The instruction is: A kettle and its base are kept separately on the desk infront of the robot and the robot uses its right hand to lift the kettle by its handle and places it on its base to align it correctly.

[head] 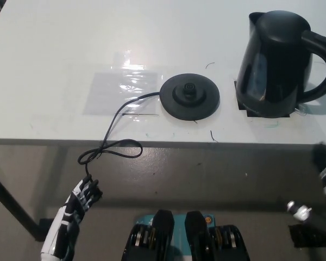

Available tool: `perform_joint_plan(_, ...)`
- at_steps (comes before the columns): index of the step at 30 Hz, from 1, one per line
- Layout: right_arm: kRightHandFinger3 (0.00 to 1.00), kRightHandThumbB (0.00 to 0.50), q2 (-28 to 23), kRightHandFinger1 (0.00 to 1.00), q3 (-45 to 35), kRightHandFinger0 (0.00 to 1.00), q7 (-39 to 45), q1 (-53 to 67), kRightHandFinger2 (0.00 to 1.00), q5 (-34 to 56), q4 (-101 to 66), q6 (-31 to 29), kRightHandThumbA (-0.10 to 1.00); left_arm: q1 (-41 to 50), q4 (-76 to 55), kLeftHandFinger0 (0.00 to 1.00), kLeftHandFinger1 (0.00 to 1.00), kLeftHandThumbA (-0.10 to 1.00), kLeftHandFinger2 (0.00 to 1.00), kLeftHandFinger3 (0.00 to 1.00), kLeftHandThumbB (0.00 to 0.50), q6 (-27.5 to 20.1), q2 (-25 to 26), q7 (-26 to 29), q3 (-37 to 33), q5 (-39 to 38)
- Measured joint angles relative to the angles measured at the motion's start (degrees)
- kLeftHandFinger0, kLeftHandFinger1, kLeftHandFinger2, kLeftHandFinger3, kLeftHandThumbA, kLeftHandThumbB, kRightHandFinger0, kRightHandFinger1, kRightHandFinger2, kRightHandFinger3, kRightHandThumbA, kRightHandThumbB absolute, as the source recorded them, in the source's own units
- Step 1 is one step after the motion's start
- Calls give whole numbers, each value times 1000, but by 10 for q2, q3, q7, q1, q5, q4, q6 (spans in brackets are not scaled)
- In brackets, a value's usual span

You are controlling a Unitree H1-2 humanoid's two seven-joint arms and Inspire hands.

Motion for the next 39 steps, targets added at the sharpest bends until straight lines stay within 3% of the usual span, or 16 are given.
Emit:
perform_joint_plan(3, 1000, 309, -18, 1000, -21, 1000, -1, -21, 1000, 16, -28, 17, 1000, 1, -5, 1000, 1000, 1000, 1000, 1000, 95, 0, -1, -1, -4, 0)
perform_joint_plan(6, 1000, 270, -41, 1000, -45, 1000, -5, -56, 1000, 28, -34, 41, 1000, 4, -7, 1000, 1000, 1000, 1000, 1000, 90, 0, -1, -1, -8, 0)
perform_joint_plan(11, 1000, 251, -78, 1000, -66, 1000, -8, -122, 1000, 34, 0, 70, 1000, 6, -9, 1000, 1000, 1000, 1000, 1000, 72, 0, 0, -1, -13, 0)
perform_joint_plan(13, 1000, 232, -91, 1000, -71, 1000, -7, -148, 1000, 41, 24, 81, 1000, 6, -9, 1000, 1000, 1000, 1000, 1000, 89, 0, 0, -1, -15, 0)
perform_joint_plan(16, 1000, 287, -105, 1000, -75, 1000, -3, -179, 1000, 59, 55, 99, 1000, 7, -9, 1000, 1000, 1000, 1000, 1000, 94, 0, 0, -1, -17, 0)
perform_joint_plan(22, 1000, 348, -124, 1000, -82, 1000, 27, -243, 1000, 122, 138, 141, 1000, 7, -9, 1000, 1000, 985, 1000, 1000, 108, 0, 1, -2, -18, 1)
perform_joint_plan(29, 1000, 364, -126, 1000, -85, 1000, 59, -307, 1000, 176, 229, 185, 1000, 12, -9, 1000, 1000, 963, 1000, 1000, 125, 0, 2, -3, -18, 1)
perform_joint_plan(36, 1000, 312, -126, 1000, -85, 1000, 74, -346, 1000, 193, 309, 206, 1000, 19, -10, 1000, 1000, 980, 1000, 1000, 159, 0, 2, -6, -22, 6)
perform_joint_plan(39, 1000, 345, -125, 1000, -85, 1000, 81, -361, 1000, 196, 343, 208, 1000, 19, -10, 1000, 1000, 968, 1000, 1000, 149, 1, 2, -6, -22, 8)
